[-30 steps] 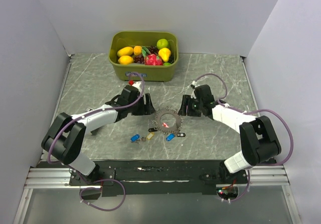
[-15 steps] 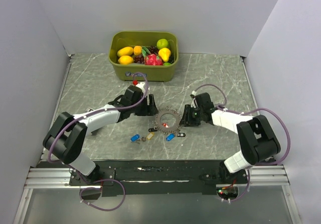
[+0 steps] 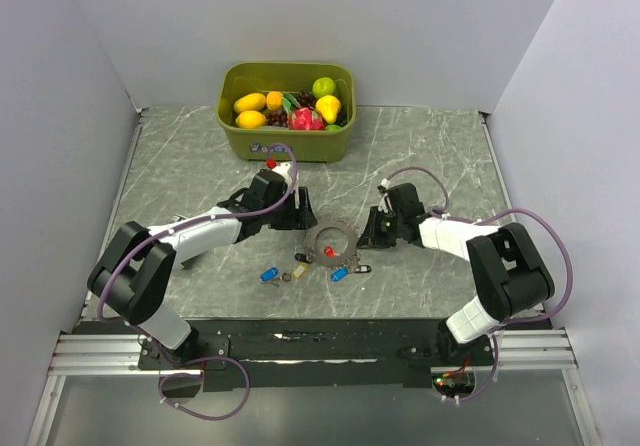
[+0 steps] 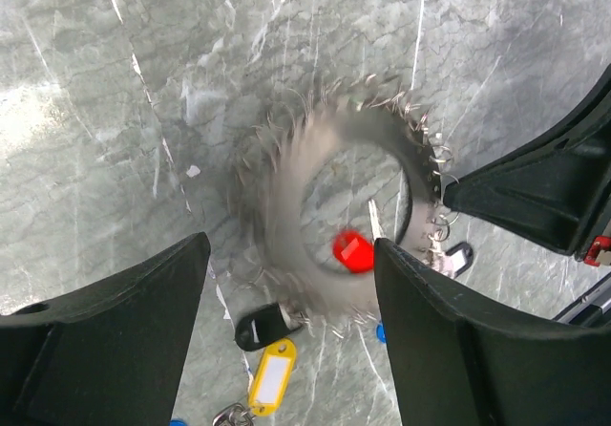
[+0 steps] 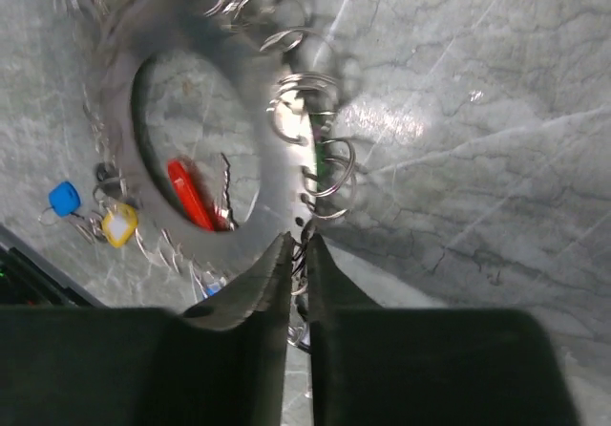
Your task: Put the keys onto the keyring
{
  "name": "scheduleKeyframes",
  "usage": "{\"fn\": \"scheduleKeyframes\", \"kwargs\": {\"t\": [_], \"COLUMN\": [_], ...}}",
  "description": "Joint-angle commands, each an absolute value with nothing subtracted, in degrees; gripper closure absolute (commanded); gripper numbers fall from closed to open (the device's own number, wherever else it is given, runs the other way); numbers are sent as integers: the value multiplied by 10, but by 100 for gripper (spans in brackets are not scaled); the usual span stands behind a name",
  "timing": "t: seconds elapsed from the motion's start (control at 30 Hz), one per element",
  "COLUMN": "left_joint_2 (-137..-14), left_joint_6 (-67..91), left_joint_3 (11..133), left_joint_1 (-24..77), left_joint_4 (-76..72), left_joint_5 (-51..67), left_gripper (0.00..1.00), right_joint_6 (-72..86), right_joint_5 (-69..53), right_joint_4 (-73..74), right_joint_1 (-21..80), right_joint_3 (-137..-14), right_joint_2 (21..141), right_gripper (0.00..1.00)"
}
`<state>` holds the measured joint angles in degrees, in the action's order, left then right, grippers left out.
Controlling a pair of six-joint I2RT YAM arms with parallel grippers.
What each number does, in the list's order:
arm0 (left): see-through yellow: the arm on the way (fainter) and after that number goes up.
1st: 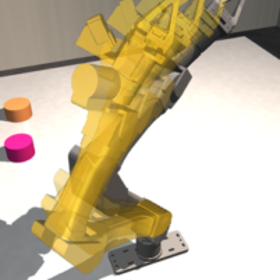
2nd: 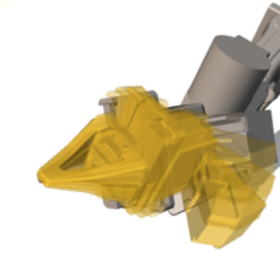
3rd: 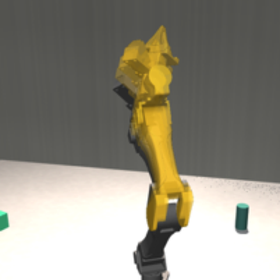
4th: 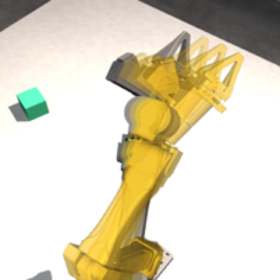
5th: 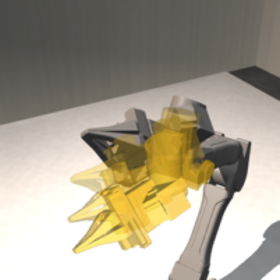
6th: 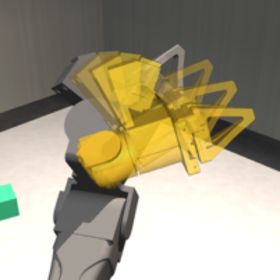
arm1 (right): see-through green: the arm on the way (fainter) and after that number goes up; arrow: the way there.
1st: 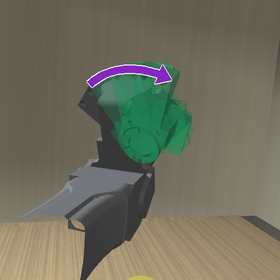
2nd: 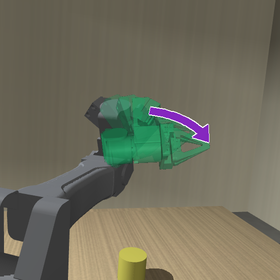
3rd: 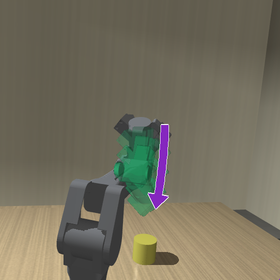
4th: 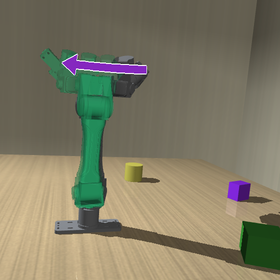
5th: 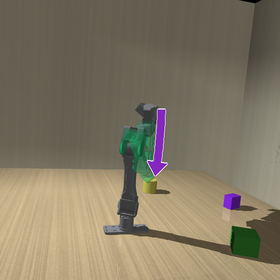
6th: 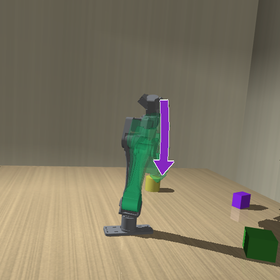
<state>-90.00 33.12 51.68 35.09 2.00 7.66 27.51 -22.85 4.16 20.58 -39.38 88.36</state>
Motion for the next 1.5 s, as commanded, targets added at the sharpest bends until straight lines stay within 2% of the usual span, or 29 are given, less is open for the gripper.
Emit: {"fn": "scheduleKeyframes", "kwargs": {"t": [0.0, 0.17, 0.23, 0.33, 0.4, 0.5, 0.57, 0.83, 1.07, 1.4, 1.47], "left_joint_2": [-894, -893, -897, -905, -908, -909, -910, -951, -998, -1006, -1004], "left_joint_6": [322, 319, 318, 317, 317, 318, 317, 316, 320, 328, 330], "left_joint_3": [526, 526, 527, 531, 533, 533, 531, 550, 571, 557, 554], "left_joint_1": [354, 354, 354, 354, 354, 354, 353, 354, 358, 374, 378], "left_joint_4": [22, 25, 26, 29, 31, 32, 30, 39, 45, 36, 39], "left_joint_5": [68, 63, 62, 61, 63, 63, 66, 83, 111, 127, 125], "left_gripper": [25, 25, 25, 25, 25, 25, 25, 27, 31, 54, 56], "right_joint_6": [247, 206, 187, 181, 188, 196, 203, 228, 269, 265, 258], "right_joint_5": [-205, -163, -151, -128, -120, -119, -120, -176, -234, -251, -250], "right_joint_4": [47, 83, 101, 115, 107, 97, 91, 80, 27, 21, 28], "right_joint_1": [203, 204, 205, 205, 205, 205, 206, 206, 206, 206, 205], "right_joint_3": [-432, -460, -475, -482, -470, -452, -443, -412, -387, -438, -456], "right_joint_2": [883, 880, 882, 874, 855, 825, 806, 808, 855, 913, 921], "right_gripper": [93, 98, 93, 79, 58, 45, 42, 41, 40, 40, 40]}}
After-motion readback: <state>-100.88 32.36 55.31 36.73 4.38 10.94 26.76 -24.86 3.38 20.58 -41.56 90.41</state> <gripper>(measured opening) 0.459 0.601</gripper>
